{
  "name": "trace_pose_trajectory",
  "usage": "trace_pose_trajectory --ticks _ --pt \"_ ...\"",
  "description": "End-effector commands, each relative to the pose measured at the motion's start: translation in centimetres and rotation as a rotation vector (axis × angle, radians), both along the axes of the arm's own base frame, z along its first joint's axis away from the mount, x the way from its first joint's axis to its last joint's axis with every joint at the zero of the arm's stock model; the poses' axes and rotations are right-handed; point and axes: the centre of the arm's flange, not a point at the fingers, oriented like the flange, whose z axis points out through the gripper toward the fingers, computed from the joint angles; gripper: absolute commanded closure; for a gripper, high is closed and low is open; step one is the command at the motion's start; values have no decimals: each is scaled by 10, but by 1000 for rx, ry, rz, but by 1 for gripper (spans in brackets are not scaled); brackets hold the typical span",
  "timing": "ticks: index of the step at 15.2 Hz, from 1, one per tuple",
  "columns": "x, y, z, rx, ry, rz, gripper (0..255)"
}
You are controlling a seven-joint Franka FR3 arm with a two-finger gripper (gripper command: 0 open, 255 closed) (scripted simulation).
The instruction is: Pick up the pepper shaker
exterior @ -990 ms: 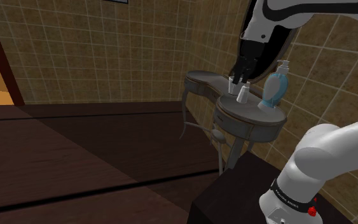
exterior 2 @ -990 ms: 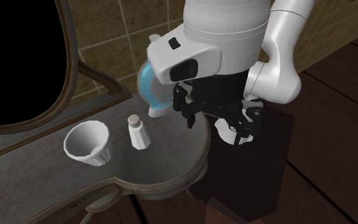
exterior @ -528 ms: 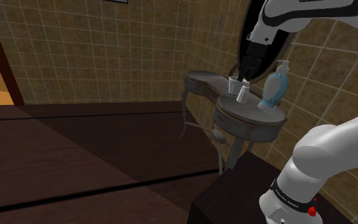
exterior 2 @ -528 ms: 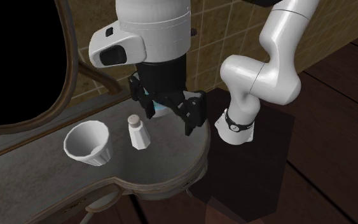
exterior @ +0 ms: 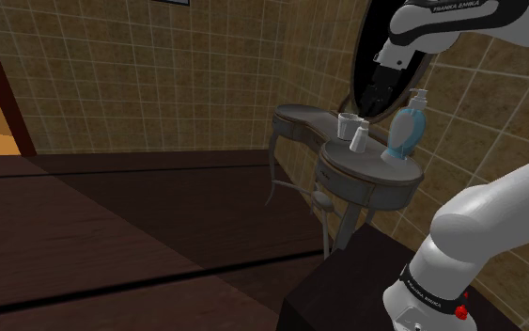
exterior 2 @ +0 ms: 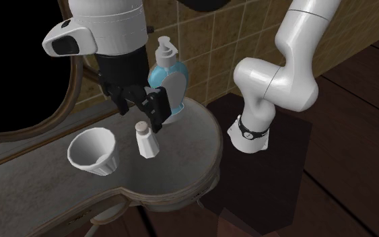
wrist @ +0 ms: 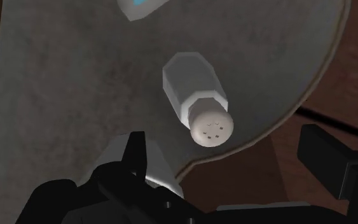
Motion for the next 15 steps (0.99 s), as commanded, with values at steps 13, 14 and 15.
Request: trace_pose_trajectory --ticks 13,14,15 --pt "0 -2 -33 -1 -1 -1 255" --pt "0 -2 -33 -1 -1 -1 255" --pt "0 -2 -33 -1 -1 -1 255"
